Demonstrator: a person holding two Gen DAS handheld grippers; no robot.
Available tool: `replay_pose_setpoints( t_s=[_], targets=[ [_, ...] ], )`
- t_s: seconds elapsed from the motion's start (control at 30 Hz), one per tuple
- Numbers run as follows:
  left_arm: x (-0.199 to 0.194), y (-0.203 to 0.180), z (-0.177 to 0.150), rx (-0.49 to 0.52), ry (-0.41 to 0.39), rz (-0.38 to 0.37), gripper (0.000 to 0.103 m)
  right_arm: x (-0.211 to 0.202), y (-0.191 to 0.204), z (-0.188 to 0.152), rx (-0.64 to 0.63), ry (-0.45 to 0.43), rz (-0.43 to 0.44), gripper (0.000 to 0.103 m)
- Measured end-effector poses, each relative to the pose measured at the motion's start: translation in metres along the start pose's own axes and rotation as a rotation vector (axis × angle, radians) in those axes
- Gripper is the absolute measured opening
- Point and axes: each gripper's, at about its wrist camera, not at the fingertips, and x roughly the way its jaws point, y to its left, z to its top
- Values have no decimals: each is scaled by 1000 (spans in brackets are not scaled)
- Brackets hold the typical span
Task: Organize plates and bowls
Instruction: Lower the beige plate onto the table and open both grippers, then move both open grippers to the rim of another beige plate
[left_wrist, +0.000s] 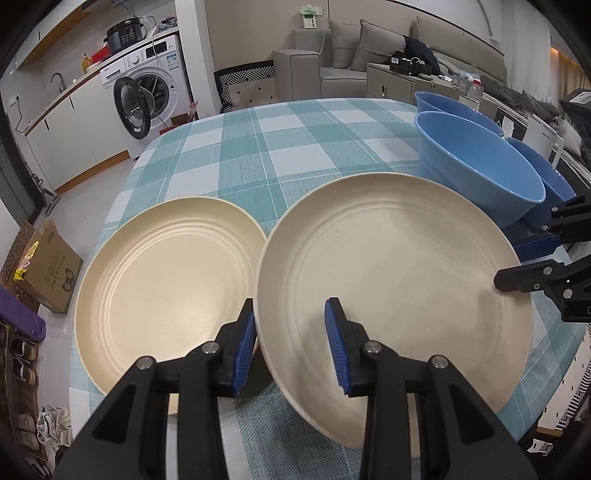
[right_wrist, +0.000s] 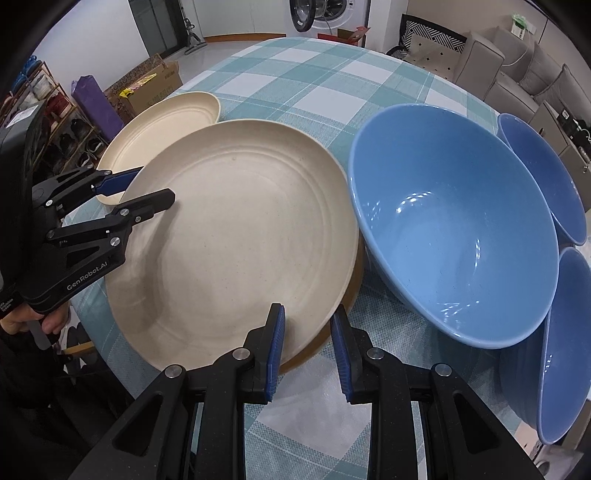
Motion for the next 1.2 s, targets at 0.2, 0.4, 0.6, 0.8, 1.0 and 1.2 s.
replay_pose_setpoints(
  t_s=[0.2, 0.4, 0.6, 0.8, 1.0, 1.2],
  targets=[
    [3, -1, -2, 13, 0, 5, 35, 6, 3, 2, -11, 11, -16, 26],
    [3, -3, -2, 35, 1, 3, 41, 10, 7, 4, -18, 14, -30, 28],
    [-3, -8, -2, 69, -14, 10, 59, 6, 10, 4, -33, 5, -20, 44],
    [-14, 2, -1, 42, -37, 12, 61, -8, 13, 7, -53, -33, -11, 59],
    [-31, 24, 0, -10, -86, 38, 95, -21, 25, 16, -85, -90, 7, 85],
    [-48, 53, 1, -77, -129, 76, 98, -23, 39, 31, -117, -122, 30, 89]
  ],
)
